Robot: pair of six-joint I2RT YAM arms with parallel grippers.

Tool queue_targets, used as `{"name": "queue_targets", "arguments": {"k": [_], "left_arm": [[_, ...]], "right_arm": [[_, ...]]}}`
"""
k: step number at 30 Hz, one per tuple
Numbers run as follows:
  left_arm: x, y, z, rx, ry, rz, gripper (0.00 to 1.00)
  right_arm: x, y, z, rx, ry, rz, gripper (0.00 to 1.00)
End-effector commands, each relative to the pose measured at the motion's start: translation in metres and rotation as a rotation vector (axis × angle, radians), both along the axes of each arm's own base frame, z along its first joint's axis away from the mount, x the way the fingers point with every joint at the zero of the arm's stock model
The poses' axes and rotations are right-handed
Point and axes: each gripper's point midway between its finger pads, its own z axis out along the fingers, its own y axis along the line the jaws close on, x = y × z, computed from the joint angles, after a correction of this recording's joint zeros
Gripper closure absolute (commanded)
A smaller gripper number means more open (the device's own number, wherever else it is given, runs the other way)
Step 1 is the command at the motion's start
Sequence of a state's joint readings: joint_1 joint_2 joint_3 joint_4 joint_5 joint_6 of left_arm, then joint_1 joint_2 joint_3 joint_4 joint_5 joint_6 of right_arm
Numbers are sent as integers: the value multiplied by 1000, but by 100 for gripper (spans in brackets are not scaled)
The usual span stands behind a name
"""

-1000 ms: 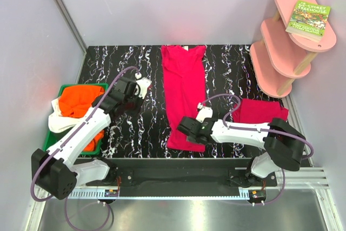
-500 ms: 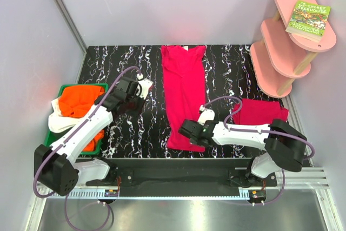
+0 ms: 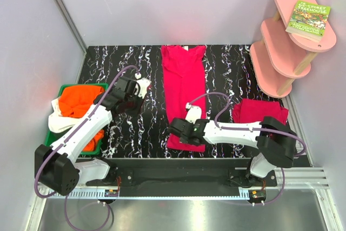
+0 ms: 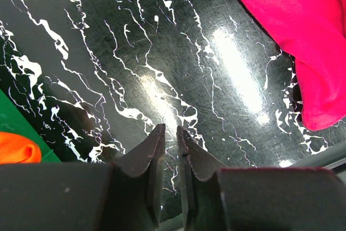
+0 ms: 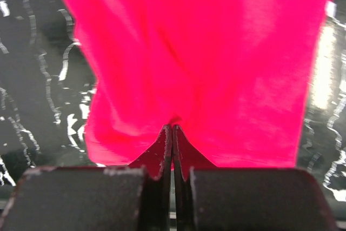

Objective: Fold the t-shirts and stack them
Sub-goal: Grab the bottom of the folded rectangular tshirt with both arms

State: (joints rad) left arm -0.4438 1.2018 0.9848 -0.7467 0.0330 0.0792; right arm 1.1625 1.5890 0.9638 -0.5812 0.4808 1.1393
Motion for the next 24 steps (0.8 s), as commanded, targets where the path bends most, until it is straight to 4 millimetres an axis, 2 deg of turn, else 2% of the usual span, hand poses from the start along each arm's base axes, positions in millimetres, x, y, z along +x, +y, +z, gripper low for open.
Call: {"name": "queue_targets", "arguments": {"k": [1, 10, 13, 14, 16, 17, 18, 21, 24], "left_arm": [[3, -4, 5, -35, -29, -16, 80], [1, -5, 2, -42, -19, -28, 78], [0, -7, 1, -46, -12, -36, 77], [-1, -7, 1, -49, -13, -38, 76], [-1, -8, 1, -50, -9, -42, 75], [-2, -8, 1, -53, -10, -45, 75], [-1, -8, 2, -54, -12, -45, 75], [-2, -8, 2, -56, -10, -49, 74], [-2, -9, 2, -60, -11, -48, 74]], "right_arm": [[8, 32, 12, 46, -51, 79, 100], [-1, 59, -7, 68, 18, 173, 100], [-1, 60, -9, 67, 19, 167, 85], [0, 59, -6, 75, 11, 158, 72], [7, 53, 2, 79, -34, 113, 61], [11, 51, 15, 97, -64, 97, 55], [14, 49, 23, 106, -89, 80, 45], [30, 37, 57, 111, -195, 20, 37], [43, 23, 76, 111, -257, -38, 38]]}}
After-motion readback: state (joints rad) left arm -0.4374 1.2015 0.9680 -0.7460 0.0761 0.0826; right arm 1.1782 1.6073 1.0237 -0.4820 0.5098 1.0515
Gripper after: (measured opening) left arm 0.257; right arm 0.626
